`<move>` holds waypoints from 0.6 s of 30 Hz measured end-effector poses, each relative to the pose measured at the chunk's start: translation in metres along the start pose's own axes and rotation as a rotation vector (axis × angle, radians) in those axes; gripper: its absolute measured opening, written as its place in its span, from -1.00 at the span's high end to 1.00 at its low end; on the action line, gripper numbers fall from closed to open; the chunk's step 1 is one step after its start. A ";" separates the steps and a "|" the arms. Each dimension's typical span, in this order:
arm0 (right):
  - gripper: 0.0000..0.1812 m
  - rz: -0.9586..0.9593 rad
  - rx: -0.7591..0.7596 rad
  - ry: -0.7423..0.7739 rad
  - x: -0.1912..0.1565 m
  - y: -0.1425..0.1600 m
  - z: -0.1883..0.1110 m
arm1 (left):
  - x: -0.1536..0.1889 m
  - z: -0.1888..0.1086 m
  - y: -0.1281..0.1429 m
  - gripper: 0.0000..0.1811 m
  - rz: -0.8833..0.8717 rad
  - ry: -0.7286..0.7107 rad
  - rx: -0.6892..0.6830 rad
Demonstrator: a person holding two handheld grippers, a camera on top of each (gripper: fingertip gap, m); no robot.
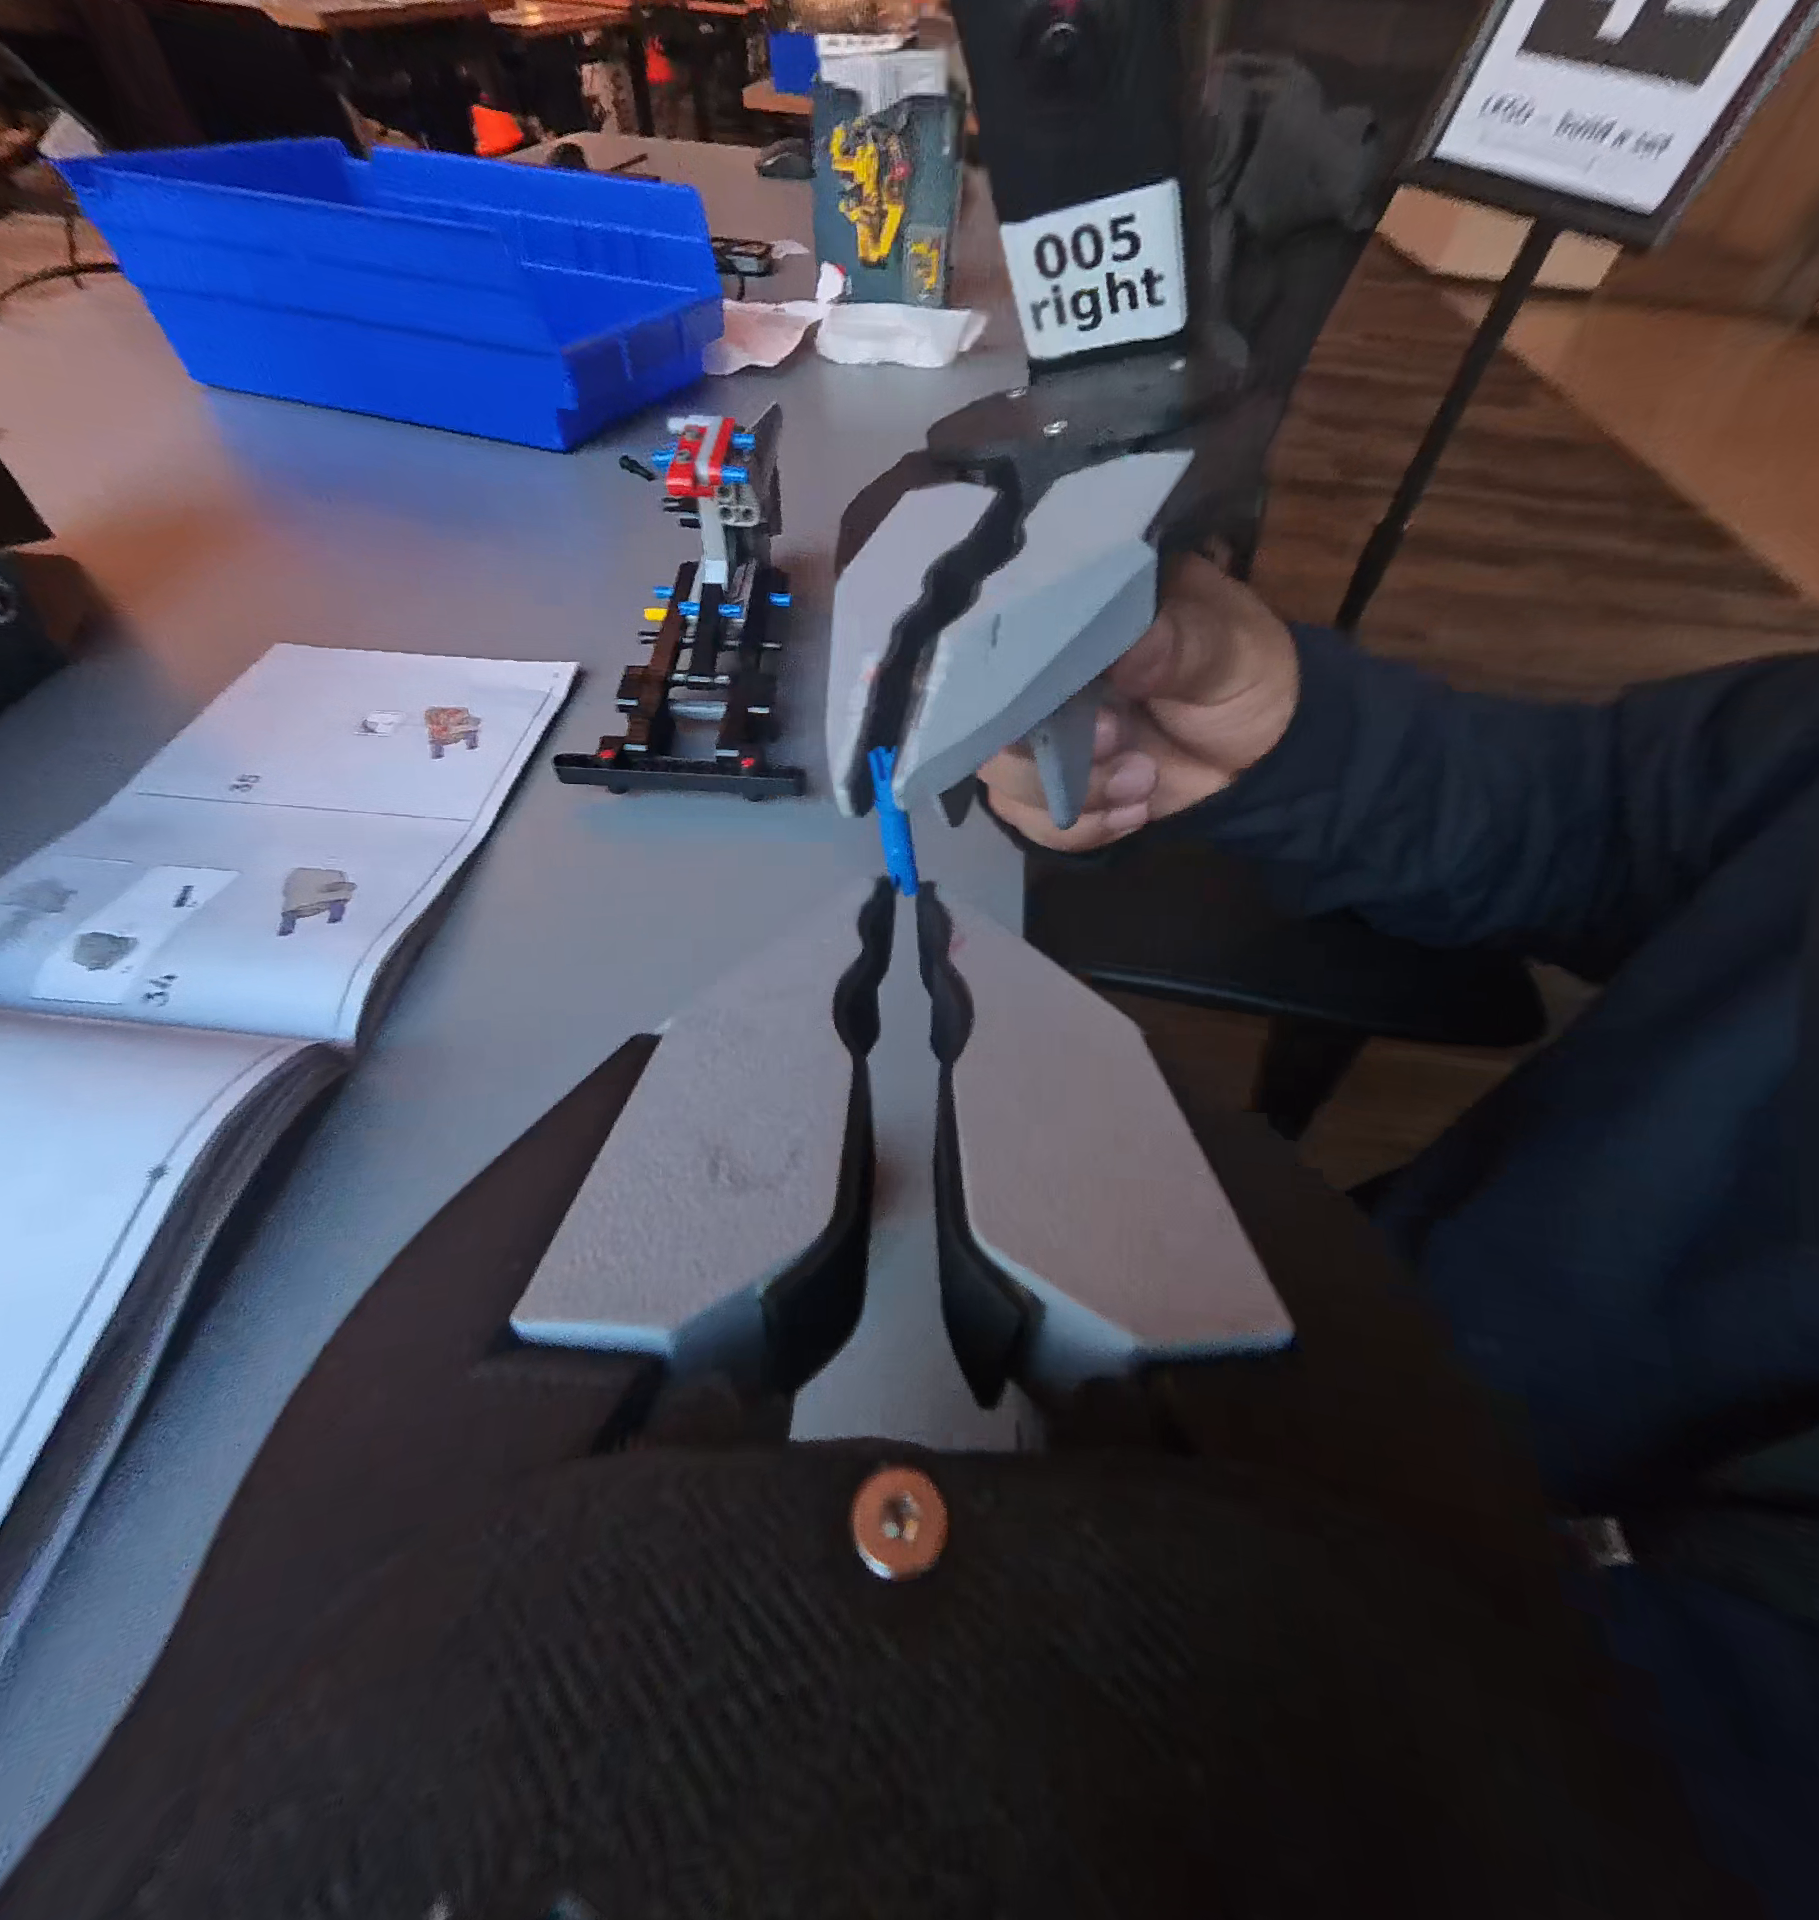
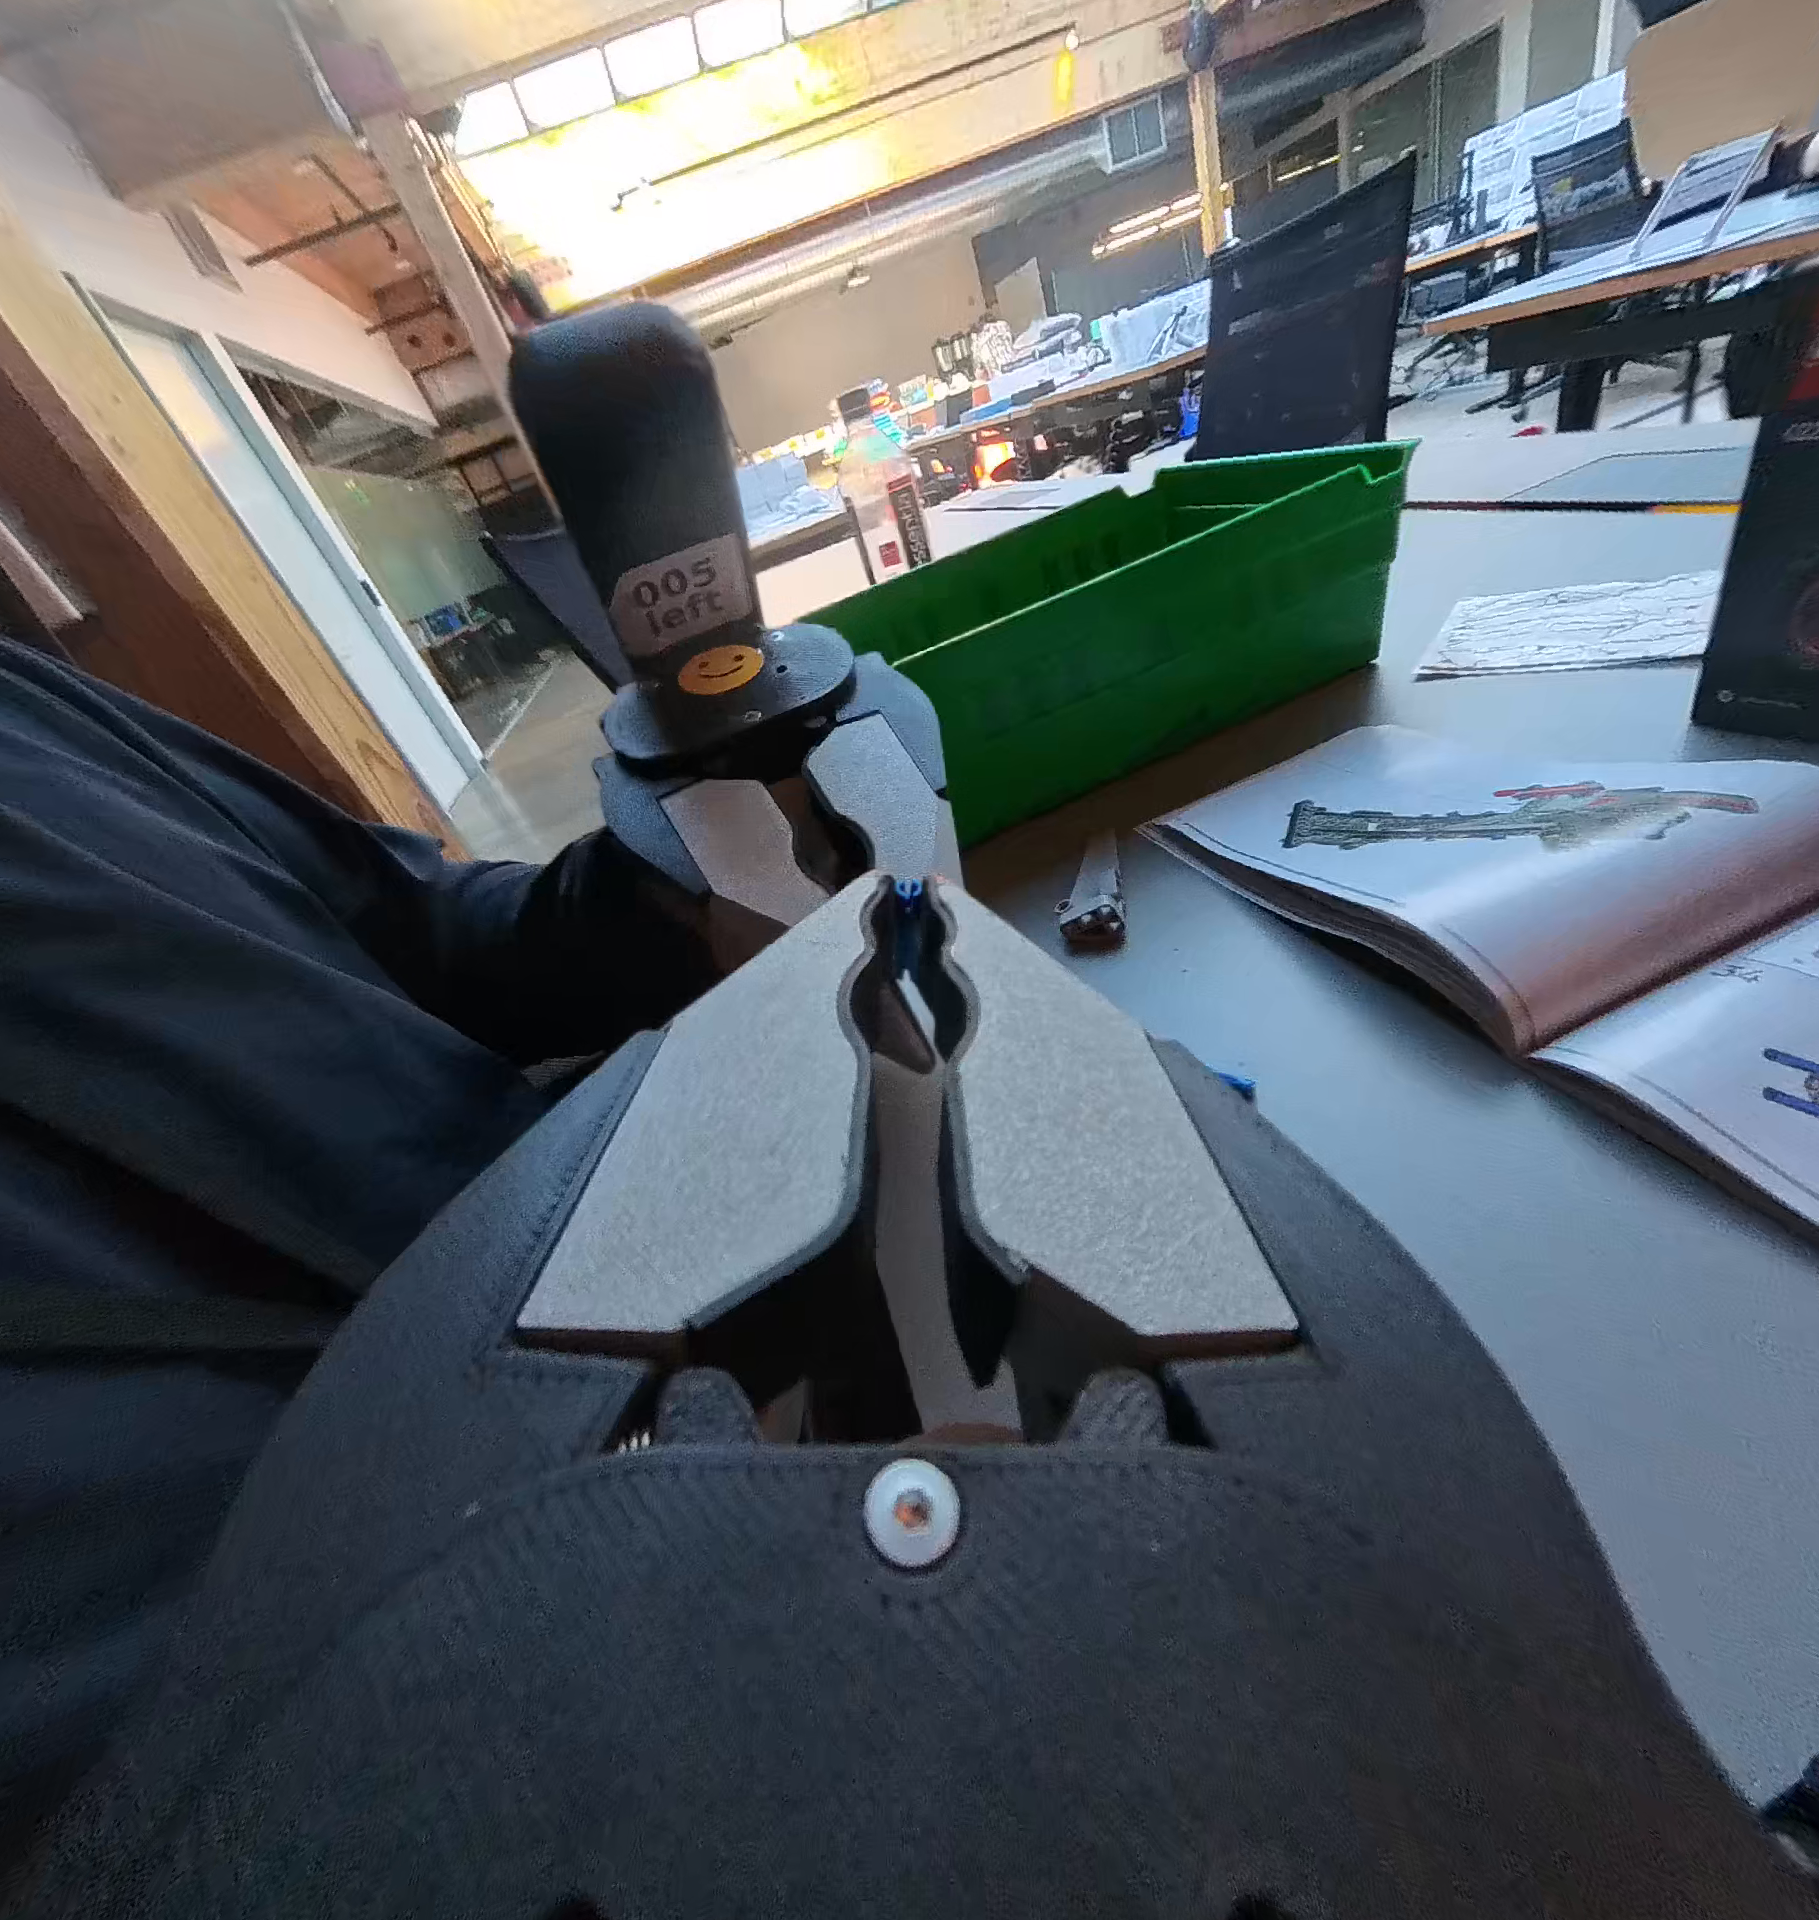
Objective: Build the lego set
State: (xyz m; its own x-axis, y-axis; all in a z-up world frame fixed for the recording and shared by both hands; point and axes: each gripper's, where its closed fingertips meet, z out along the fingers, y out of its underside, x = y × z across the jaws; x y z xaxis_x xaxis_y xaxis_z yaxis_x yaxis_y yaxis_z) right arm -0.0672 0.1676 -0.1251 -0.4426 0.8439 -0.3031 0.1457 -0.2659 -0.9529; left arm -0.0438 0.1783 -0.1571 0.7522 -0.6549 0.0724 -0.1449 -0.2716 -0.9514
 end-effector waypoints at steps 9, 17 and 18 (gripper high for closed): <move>0.99 -0.184 -0.066 0.066 -0.002 0.010 0.007 | 0.001 0.003 0.009 1.00 -0.010 0.010 -0.029; 1.00 -0.157 -0.075 0.042 0.000 0.016 0.009 | -0.001 0.002 0.009 1.00 -0.003 -0.004 -0.027; 1.00 -0.150 -0.076 0.036 0.000 0.017 0.009 | 0.000 0.002 0.009 1.00 -0.006 -0.003 -0.028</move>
State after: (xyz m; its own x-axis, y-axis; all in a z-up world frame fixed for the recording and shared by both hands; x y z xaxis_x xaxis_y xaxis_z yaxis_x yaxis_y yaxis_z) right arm -0.0726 0.1588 -0.1409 -0.4327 0.8879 -0.1560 0.1472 -0.1012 -0.9839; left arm -0.0442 0.1775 -0.1665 0.7551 -0.6511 0.0768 -0.1583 -0.2947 -0.9424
